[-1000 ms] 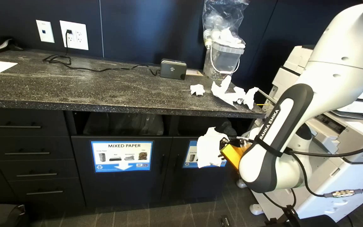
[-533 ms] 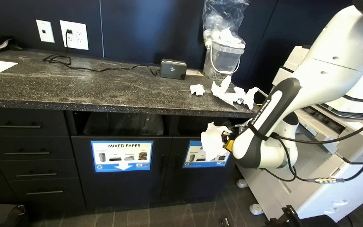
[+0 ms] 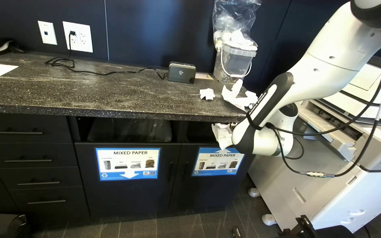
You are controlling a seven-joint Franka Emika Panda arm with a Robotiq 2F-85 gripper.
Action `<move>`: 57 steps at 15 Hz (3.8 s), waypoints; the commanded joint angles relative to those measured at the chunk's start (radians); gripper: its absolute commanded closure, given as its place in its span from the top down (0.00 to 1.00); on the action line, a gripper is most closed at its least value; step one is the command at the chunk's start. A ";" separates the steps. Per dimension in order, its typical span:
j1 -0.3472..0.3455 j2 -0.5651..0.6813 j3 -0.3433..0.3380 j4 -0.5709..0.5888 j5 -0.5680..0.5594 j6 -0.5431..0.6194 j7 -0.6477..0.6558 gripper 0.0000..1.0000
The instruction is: Throw some of the papers on the countertop into the trash can on the right
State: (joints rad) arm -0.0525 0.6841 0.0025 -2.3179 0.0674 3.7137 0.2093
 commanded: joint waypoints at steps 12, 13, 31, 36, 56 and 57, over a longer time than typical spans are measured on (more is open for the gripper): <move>0.231 0.541 -0.112 0.504 0.253 0.289 -0.221 0.10; 0.230 0.564 -0.111 0.534 0.258 0.311 -0.234 0.10; 0.159 0.754 -0.111 0.905 0.235 0.216 -0.312 0.28; 0.161 0.764 -0.112 0.919 0.239 0.189 -0.311 0.68; 0.459 0.804 -0.291 0.811 0.596 0.505 -0.250 1.00; 0.471 0.805 -0.286 0.787 0.617 0.523 -0.250 1.00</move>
State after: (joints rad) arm 0.3067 1.4894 -0.1867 -1.4900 0.5824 4.2150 -0.1117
